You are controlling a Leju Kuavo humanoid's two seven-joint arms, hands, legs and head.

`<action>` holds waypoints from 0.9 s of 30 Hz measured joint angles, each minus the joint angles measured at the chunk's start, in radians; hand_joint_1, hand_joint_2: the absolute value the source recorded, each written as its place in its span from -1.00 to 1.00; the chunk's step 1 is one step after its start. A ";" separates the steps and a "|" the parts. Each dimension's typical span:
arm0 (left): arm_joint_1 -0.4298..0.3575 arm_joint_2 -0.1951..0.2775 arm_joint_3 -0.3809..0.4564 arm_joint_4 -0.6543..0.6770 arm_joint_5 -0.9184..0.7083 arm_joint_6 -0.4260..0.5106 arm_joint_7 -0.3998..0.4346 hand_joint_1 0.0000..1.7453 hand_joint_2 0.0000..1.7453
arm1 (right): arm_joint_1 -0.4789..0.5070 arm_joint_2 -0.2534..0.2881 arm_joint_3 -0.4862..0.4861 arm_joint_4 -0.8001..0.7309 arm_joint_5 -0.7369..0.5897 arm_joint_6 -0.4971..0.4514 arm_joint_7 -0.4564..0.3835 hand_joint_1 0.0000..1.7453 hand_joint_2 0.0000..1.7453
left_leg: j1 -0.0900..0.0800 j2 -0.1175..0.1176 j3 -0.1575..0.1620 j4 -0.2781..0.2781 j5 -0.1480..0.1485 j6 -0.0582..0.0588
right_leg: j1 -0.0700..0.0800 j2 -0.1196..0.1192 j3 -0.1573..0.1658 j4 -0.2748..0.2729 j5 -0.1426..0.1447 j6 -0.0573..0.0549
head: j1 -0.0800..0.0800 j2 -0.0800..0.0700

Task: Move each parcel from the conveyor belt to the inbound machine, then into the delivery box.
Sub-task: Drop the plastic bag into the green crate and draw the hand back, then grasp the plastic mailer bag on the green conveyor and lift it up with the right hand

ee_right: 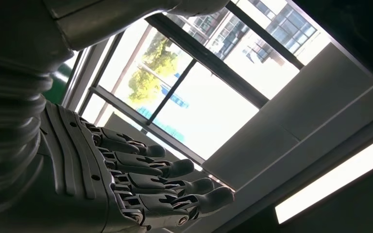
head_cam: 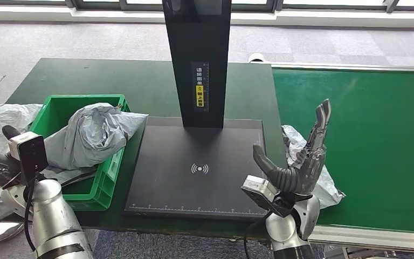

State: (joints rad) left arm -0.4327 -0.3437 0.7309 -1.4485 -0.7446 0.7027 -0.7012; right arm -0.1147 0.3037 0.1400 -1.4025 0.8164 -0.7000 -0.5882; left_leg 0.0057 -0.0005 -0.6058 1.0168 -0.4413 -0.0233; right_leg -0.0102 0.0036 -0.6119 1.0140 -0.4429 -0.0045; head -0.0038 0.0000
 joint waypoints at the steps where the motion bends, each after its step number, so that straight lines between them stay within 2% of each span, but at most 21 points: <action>1: 0.000 0.000 0.000 0.000 0.000 0.000 0.000 -1.00 -1.00 | 0.000 0.000 0.000 0.001 0.000 0.000 0.000 -1.00 1.00 | 0.000 0.000 0.000 0.000 0.000 0.000 | 0.000 0.000 0.000 0.000 0.000 0.000 | 0.000 0.000; 27: 0.001 0.000 -0.001 0.000 0.000 0.000 0.000 -1.00 -1.00 | 0.000 0.000 -0.004 0.003 0.000 0.000 0.000 -1.00 1.00 | 0.000 0.000 0.000 0.000 0.000 0.000 | 0.000 0.000 0.000 0.000 0.000 0.000 | 0.000 0.000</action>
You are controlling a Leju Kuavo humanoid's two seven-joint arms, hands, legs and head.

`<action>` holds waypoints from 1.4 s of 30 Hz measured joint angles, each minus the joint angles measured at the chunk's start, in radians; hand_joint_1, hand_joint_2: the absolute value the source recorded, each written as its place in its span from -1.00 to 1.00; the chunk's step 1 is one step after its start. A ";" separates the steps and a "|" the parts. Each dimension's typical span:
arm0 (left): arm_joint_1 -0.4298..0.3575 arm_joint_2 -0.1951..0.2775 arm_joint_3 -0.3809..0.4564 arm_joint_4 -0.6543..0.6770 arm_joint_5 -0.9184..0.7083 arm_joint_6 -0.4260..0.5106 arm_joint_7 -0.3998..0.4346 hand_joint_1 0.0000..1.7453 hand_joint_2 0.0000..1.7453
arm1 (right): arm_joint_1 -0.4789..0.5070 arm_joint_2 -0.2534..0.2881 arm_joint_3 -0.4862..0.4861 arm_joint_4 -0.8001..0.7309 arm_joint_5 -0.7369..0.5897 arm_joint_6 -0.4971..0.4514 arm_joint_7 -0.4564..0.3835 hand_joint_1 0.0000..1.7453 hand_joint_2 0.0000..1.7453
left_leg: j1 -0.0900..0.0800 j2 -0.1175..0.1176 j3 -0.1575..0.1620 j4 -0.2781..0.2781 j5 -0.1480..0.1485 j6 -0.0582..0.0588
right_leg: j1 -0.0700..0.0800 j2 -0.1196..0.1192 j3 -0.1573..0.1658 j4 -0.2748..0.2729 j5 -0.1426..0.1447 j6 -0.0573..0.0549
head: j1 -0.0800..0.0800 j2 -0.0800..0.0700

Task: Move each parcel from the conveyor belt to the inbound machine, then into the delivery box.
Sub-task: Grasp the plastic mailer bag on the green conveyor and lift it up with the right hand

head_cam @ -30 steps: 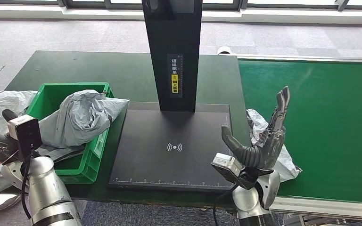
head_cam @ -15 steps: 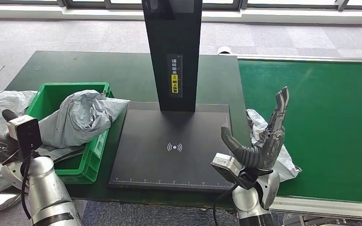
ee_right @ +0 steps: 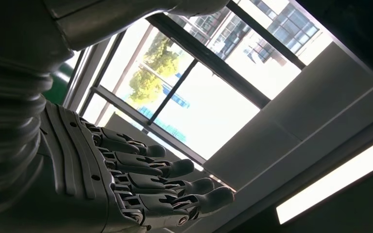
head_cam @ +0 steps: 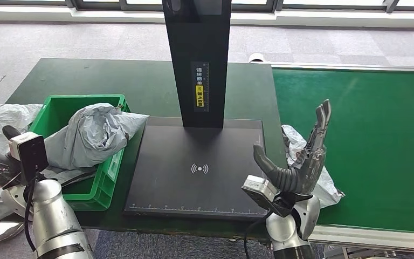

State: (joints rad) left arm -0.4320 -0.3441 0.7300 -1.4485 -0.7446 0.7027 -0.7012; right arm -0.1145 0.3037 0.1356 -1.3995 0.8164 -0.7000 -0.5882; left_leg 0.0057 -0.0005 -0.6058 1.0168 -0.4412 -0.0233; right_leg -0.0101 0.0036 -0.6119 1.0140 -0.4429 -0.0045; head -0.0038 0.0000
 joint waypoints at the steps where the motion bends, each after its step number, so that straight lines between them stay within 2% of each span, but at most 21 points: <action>1: 0.000 0.000 0.000 0.000 0.000 0.000 0.000 -1.00 -1.00 | 0.000 0.000 0.000 0.000 0.000 0.000 0.000 -1.00 1.00 | 0.000 0.000 0.000 0.000 0.000 0.000 | 0.000 0.000 0.000 0.000 0.000 0.000 | 0.000 0.000; 3: 0.000 0.000 0.000 0.000 0.000 0.000 0.000 -1.00 -1.00 | 0.000 0.000 -0.001 0.000 0.000 0.000 0.000 -1.00 1.00 | 0.000 0.000 0.000 0.000 0.000 0.000 | 0.000 0.000 0.000 0.000 0.000 0.000 | 0.000 0.000; 7: 0.002 0.000 -0.001 0.000 0.007 -0.007 0.003 -1.00 1.00 | 0.000 0.000 -0.001 0.000 0.004 0.003 0.005 -1.00 1.00 | 0.000 0.000 0.000 0.000 0.000 0.000 | 0.000 0.000 0.000 0.000 0.000 0.000 | 0.000 0.000; 9: 0.035 0.000 -0.024 -0.026 0.093 -0.091 0.037 -1.00 1.00 | -0.013 -0.024 -0.020 0.032 0.081 0.068 0.083 -1.00 1.00 | 0.000 0.003 0.002 0.000 -0.002 0.000 | 0.000 0.003 0.000 0.000 0.000 0.000 | 0.000 0.000; 10: 0.074 0.000 -0.054 -0.059 0.190 -0.184 0.069 -1.00 1.00 | -0.034 -0.050 -0.044 0.074 0.156 0.128 0.167 -1.00 1.00 | 0.000 0.006 0.004 0.000 -0.003 0.000 | 0.000 0.006 0.001 -0.001 0.000 0.000 | -0.001 0.000; 12: 0.168 0.009 -0.177 -0.157 0.502 -0.481 0.129 -1.00 1.00 | -0.088 -0.130 -0.140 0.220 0.307 0.236 0.455 -1.00 1.00 | 0.001 0.004 0.003 0.004 -0.005 0.004 | 0.001 0.004 0.003 -0.002 -0.002 0.004 | -0.003 0.000; 14: 0.240 0.030 -0.338 -0.247 0.798 -0.771 0.155 -1.00 1.00 | -0.129 -0.202 -0.254 0.368 0.361 0.245 0.766 -1.00 1.00 | 0.002 -0.015 -0.004 0.007 -0.001 0.010 | 0.001 -0.015 0.006 -0.002 -0.005 0.009 | -0.003 0.000; 15: 0.267 0.039 -0.406 -0.282 0.875 -0.857 0.158 -1.00 1.00 | -0.144 -0.224 -0.294 0.420 0.361 0.226 0.869 -1.00 1.00 | 0.002 -0.022 -0.007 0.007 0.000 0.011 | 0.000 -0.022 0.007 -0.002 -0.005 0.010 | -0.002 0.000; 16: 0.291 0.048 -0.457 -0.310 0.908 -0.899 0.160 -1.00 1.00 | -0.158 -0.241 -0.321 0.461 0.363 0.211 0.923 -1.00 1.00 | 0.002 -0.023 -0.007 0.007 0.000 0.010 | -0.002 -0.023 0.007 -0.001 -0.004 0.010 | -0.002 0.000; 17: 0.310 0.055 -0.497 -0.332 0.910 -0.901 0.163 -1.00 1.00 | -0.171 -0.254 -0.337 0.497 0.365 0.203 0.924 -1.00 1.00 | 0.001 -0.019 -0.006 0.007 -0.001 0.011 | -0.003 -0.019 0.007 -0.001 -0.003 0.010 | -0.002 0.000; 20: 0.355 0.064 -0.579 -0.382 0.870 -0.818 0.168 -1.00 1.00 | -0.195 -0.282 -0.369 0.584 0.369 0.198 0.796 -1.00 1.00 | -0.001 -0.008 -0.003 0.007 -0.005 0.012 | -0.004 -0.008 0.005 -0.002 -0.002 0.010 | -0.003 0.000; 22: 0.377 0.067 -0.616 -0.405 0.866 -0.798 0.168 -1.00 1.00 | -0.206 -0.295 -0.389 0.624 0.369 0.198 0.765 -1.00 1.00 | -0.002 -0.008 -0.003 0.007 -0.005 0.012 | -0.004 -0.008 0.005 -0.002 -0.003 0.011 | -0.003 0.000; 27: 0.398 0.072 -0.655 -0.430 0.868 -0.793 0.167 -1.00 1.00 | -0.221 -0.311 -0.404 0.671 0.376 0.197 0.772 -1.00 1.00 | -0.002 -0.007 -0.002 0.006 -0.005 0.012 | -0.004 -0.007 0.005 -0.002 -0.004 0.011 | -0.003 0.000; 42: 0.398 0.095 -0.673 -0.419 0.878 -0.794 0.162 -1.00 1.00 | -0.205 -0.304 -0.411 0.665 0.410 0.235 0.803 -1.00 1.00 | -0.001 -0.007 -0.002 0.007 -0.004 0.012 | -0.004 -0.007 0.005 -0.002 -0.004 0.011 | -0.003 0.000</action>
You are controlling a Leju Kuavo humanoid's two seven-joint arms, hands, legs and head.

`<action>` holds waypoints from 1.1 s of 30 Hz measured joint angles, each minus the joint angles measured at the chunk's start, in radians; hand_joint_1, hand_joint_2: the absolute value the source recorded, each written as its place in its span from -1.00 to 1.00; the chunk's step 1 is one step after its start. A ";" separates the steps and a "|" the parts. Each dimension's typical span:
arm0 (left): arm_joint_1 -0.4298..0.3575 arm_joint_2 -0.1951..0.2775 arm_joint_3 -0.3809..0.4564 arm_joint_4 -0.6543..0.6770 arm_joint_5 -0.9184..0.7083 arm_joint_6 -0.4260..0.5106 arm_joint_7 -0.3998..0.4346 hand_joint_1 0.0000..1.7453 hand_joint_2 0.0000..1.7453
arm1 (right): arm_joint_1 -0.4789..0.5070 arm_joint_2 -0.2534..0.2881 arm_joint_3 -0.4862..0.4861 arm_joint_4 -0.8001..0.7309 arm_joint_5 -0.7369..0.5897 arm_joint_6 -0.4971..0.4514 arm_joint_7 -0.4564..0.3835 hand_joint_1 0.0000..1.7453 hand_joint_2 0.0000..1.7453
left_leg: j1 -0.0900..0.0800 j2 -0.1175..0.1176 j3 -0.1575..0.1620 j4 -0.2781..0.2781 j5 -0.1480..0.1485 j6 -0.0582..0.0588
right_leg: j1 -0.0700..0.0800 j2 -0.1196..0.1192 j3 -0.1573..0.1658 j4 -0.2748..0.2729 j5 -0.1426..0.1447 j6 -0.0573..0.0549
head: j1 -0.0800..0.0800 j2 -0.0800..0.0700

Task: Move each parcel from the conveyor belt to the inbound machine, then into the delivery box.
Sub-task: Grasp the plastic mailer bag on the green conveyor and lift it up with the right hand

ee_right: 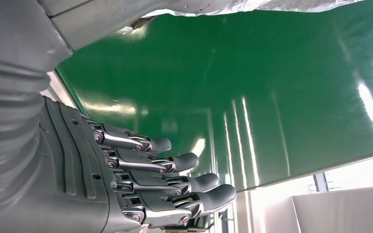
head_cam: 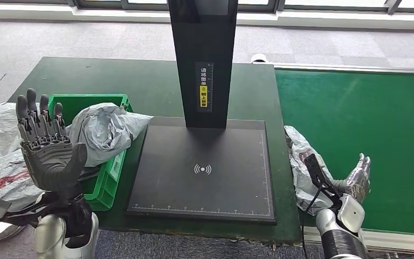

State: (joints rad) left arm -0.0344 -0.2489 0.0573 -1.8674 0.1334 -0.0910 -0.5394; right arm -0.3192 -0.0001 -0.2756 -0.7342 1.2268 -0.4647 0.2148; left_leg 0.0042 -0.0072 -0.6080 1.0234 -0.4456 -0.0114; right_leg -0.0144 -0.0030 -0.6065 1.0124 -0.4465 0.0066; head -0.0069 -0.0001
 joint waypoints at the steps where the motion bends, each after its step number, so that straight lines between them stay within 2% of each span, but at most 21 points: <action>1: 0.000 0.001 -0.001 0.001 0.000 0.000 0.001 -1.00 1.00 | 0.000 0.000 -0.003 0.000 0.000 0.000 0.001 -1.00 1.00 | 0.000 0.000 0.000 0.000 0.000 0.000 | 0.000 0.000 0.000 0.000 0.000 0.000 | 0.000 0.000; 5: -0.011 0.002 -0.013 0.015 -0.007 -0.015 0.031 -1.00 1.00 | 0.010 0.000 -0.020 -0.009 -0.011 -0.005 0.015 -1.00 1.00 | 0.000 0.000 0.001 0.000 0.000 0.000 | 0.000 -0.001 0.000 0.000 0.000 0.000 | 0.000 0.000; 11: -0.050 -0.001 -0.041 0.065 -0.028 -0.010 0.036 -1.00 1.00 | 0.043 -0.006 -0.063 -0.031 -0.032 0.007 -0.015 -1.00 1.00 | 0.000 0.001 0.001 0.000 0.000 0.000 | 0.000 0.002 0.000 0.000 0.000 0.000 | 0.000 0.000; 25: -0.057 -0.002 -0.053 0.096 -0.029 -0.010 0.036 -1.00 1.00 | 0.055 -0.009 -0.080 -0.043 -0.031 0.009 -0.018 -1.00 1.00 | 0.000 0.002 0.001 0.000 0.000 0.000 | 0.000 0.003 0.000 0.000 0.000 0.000 | 0.000 0.000; 27: -0.057 -0.002 -0.054 0.095 -0.031 -0.003 0.032 -1.00 1.00 | 0.052 -0.008 -0.080 -0.043 -0.047 0.045 -0.041 -1.00 1.00 | 0.000 0.002 0.000 0.000 0.000 0.000 | 0.000 0.002 0.000 0.000 0.000 0.000 | 0.000 0.000; 31: -0.050 0.006 -0.051 0.076 -0.035 0.016 0.023 -1.00 1.00 | 0.024 0.001 -0.080 -0.013 -0.113 0.228 -0.155 -1.00 1.00 | 0.000 0.002 0.001 0.000 0.000 0.000 | 0.000 0.003 0.000 0.000 0.000 0.000 | 0.000 0.000; 33: -0.046 0.009 -0.047 0.064 -0.030 0.016 0.025 -1.00 1.00 | 0.010 0.009 -0.080 0.009 -0.121 0.236 -0.166 -1.00 1.00 | 0.000 0.001 0.001 0.000 0.000 0.000 | 0.000 0.001 0.001 0.000 0.000 0.000 | 0.000 0.000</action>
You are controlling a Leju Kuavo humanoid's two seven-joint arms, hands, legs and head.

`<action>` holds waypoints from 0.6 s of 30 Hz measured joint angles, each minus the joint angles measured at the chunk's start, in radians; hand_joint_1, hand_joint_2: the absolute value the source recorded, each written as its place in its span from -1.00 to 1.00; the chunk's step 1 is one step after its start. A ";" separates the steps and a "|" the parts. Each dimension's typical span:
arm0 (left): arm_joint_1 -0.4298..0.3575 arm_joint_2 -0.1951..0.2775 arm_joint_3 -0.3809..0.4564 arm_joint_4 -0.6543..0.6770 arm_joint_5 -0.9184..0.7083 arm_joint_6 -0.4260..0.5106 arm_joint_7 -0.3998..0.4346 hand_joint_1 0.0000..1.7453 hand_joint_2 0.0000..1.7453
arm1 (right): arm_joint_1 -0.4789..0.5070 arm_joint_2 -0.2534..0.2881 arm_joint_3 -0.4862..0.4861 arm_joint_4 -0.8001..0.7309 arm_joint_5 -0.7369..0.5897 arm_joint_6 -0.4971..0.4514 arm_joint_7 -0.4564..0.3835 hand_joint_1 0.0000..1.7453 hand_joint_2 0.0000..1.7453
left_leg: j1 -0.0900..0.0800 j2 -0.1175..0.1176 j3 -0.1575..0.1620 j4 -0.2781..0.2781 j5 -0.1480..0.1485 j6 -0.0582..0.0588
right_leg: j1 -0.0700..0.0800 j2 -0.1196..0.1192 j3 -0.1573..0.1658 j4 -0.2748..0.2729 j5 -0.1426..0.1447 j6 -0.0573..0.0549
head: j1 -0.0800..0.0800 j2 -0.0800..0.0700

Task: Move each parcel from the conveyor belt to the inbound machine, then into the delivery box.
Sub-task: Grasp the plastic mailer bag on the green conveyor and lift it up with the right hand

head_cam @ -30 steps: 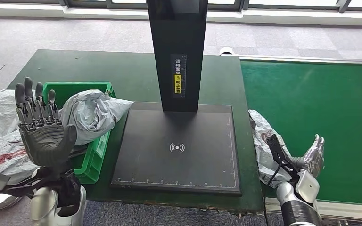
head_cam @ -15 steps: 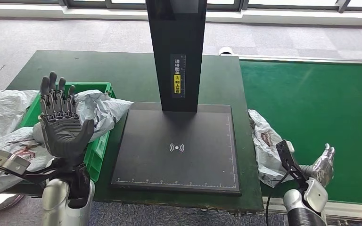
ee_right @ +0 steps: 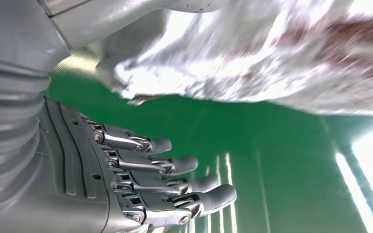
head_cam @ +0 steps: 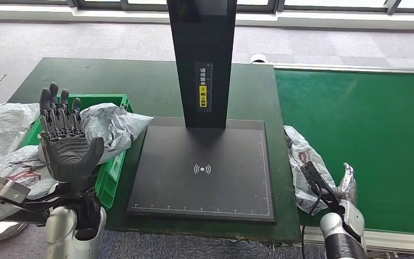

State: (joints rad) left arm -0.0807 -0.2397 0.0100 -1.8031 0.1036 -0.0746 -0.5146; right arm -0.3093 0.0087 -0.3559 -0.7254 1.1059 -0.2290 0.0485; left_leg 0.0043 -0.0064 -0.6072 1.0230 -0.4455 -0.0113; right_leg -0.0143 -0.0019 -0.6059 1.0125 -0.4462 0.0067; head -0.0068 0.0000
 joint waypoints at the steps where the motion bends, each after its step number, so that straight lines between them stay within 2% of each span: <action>1: 0.002 0.001 0.001 -0.004 0.002 0.000 0.001 -1.00 1.00 | -0.006 0.003 0.000 0.009 -0.003 -0.001 -0.002 -1.00 1.00 | 0.000 -0.001 0.000 0.000 0.000 0.000 | 0.000 -0.001 0.000 0.000 0.000 0.000 | 0.000 0.000; 11: 0.009 0.005 0.004 -0.015 0.003 -0.003 0.002 -1.00 1.00 | -0.039 0.006 0.000 0.064 -0.019 -0.004 -0.021 -1.00 1.00 | 0.000 -0.002 -0.001 0.000 0.000 0.000 | 0.000 -0.002 0.001 0.000 0.000 0.000 | 0.000 0.000; 18: 0.013 0.006 0.013 -0.019 0.001 -0.016 -0.006 -1.00 1.00 | -0.053 0.014 0.000 0.075 -0.137 -0.001 -0.231 -1.00 1.00 | 0.000 -0.002 0.000 0.000 0.000 0.000 | 0.000 -0.001 0.000 0.000 0.000 0.000 | 0.000 0.000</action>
State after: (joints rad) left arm -0.0673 -0.2332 0.0235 -1.8223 0.1049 -0.0902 -0.5208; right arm -0.3626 0.0231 -0.3559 -0.6502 0.9687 -0.2300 -0.1827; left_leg 0.0045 -0.0080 -0.6077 1.0230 -0.4451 -0.0113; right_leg -0.0142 -0.0034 -0.6054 1.0126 -0.4462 0.0068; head -0.0069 -0.0001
